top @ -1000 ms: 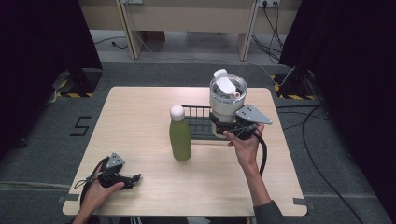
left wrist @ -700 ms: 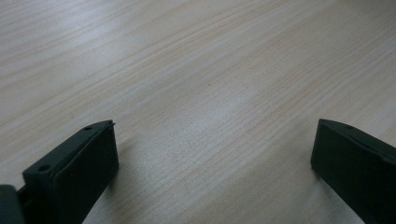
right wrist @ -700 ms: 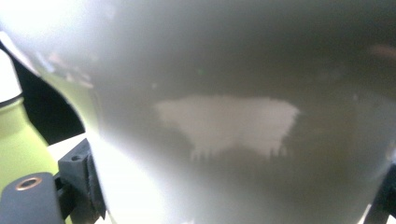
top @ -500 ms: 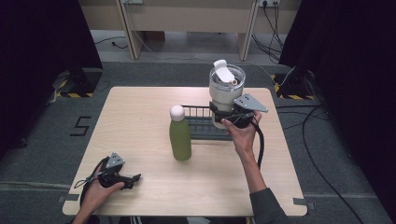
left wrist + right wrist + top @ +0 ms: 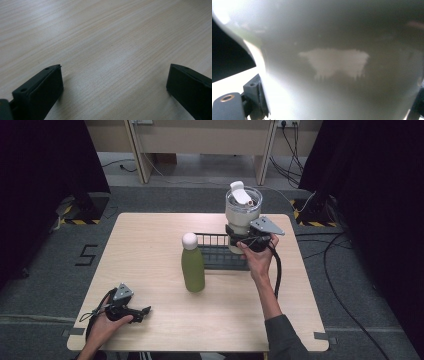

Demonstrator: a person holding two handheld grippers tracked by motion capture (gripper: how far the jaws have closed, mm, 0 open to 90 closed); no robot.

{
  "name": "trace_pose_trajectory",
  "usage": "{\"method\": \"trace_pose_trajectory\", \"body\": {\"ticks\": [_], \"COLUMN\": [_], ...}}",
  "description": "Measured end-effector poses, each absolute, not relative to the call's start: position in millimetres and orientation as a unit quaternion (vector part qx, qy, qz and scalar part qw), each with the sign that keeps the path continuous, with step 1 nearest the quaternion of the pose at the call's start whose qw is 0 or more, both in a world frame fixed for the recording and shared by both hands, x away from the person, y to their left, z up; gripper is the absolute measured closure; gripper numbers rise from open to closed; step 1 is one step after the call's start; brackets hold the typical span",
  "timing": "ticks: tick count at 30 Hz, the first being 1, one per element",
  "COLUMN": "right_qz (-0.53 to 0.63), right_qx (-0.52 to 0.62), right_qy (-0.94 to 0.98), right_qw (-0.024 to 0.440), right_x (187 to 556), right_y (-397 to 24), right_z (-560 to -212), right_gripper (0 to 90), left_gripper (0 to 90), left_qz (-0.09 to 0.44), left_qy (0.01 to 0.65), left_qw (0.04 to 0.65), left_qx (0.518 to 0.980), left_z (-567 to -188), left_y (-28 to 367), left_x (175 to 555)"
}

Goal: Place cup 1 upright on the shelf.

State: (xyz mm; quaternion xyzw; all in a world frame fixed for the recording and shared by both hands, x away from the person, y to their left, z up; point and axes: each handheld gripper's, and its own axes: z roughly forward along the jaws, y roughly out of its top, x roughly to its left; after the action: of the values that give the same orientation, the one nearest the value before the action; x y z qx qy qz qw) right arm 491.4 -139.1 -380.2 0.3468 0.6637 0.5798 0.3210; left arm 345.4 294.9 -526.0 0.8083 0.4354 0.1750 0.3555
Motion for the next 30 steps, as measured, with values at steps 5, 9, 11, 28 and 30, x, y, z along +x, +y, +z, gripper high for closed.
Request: {"method": "trace_pose_trajectory", "body": {"ticks": [5,9,11,28,30], "right_qz": [0.578,0.578,0.577,0.567,0.566], "right_qx": [0.350,0.355,0.357,0.363,0.367], "right_qy": [0.661,0.659,0.658,0.661,0.661], "right_qw": [0.325,0.326,0.327,0.332,0.330], "right_x": [496.9,501.1,503.5,514.4,515.5], "right_y": [-139.7,-139.8,-140.3,-138.5,-139.4], "right_z": [-382.7,-385.4,-387.6,-407.5,-411.1], "right_gripper": [10.2,10.2,10.2,10.2,10.2], "left_gripper": [0.0,0.0,0.0,0.1,0.1], "left_qz": [0.175,0.175,0.175,0.175,0.175], "left_qy": [0.436,0.436,0.436,0.436,0.436], "left_qw": [0.356,0.356,0.356,0.356,0.356], "left_qx": [0.808,0.808,0.808,0.808,0.808], "left_z": [-526.0,-526.0,-526.0,-526.0,-526.0], "left_y": [294.8,294.8,294.8,294.8,294.8], "left_x": [345.4,345.4,345.4,345.4,345.4]}}
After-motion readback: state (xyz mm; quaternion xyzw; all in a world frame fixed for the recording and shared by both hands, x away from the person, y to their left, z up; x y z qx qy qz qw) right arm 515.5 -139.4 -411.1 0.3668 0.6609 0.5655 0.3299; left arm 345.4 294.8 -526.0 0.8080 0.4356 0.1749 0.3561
